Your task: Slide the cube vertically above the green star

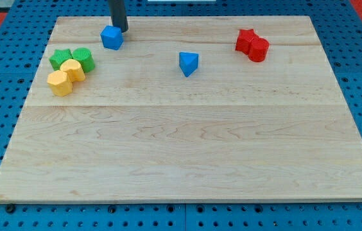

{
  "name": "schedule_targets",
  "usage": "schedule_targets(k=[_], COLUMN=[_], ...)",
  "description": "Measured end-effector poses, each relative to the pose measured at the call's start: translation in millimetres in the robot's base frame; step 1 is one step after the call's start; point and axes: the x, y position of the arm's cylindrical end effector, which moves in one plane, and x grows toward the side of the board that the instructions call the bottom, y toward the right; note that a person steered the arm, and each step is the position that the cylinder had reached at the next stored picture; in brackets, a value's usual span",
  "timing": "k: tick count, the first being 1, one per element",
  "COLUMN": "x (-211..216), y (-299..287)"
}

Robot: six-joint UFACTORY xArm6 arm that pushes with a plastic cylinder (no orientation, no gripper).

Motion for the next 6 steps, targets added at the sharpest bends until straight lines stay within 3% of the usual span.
schedule_targets(k=[1, 2, 4, 6], x=[20.3, 28.0, 44.0, 33.6], y=[38.2, 26.2, -29.8, -103.5])
